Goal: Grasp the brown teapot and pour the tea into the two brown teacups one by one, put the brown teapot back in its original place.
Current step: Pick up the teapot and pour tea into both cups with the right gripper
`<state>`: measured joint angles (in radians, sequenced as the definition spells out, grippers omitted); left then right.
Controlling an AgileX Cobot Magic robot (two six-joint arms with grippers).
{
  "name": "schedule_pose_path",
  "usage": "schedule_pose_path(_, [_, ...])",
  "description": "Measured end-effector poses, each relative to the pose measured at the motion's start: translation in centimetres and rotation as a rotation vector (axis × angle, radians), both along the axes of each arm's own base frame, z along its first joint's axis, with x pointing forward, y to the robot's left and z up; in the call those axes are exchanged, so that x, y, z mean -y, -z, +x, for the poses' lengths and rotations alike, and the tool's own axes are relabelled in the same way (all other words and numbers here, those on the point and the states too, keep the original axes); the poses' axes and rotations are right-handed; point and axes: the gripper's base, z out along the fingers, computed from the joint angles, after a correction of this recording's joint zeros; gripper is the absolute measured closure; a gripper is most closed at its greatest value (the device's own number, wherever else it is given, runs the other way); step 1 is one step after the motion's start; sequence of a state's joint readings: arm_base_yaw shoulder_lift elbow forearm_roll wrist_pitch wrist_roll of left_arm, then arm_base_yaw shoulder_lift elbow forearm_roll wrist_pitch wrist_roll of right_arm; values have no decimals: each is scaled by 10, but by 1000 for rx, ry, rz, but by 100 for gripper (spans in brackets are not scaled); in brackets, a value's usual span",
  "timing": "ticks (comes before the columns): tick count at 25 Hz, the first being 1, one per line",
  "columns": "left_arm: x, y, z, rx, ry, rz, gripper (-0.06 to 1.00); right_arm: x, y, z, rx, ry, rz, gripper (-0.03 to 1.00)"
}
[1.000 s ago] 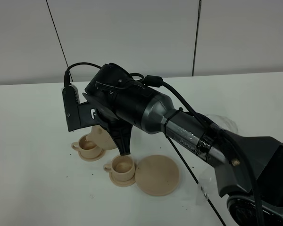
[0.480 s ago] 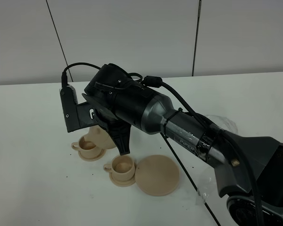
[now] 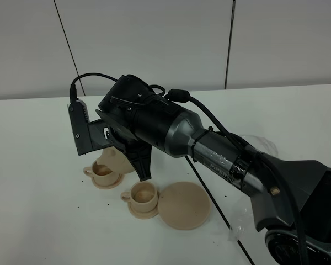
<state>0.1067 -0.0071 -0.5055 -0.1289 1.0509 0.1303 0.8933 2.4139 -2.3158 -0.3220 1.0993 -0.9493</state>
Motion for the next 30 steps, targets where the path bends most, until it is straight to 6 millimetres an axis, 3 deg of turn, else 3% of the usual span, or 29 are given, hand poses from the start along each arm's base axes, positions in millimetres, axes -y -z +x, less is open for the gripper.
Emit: schedule_pose_path(30, [0, 0, 0, 0, 0, 0, 70, 0, 8, 5, 45, -22, -42, 87])
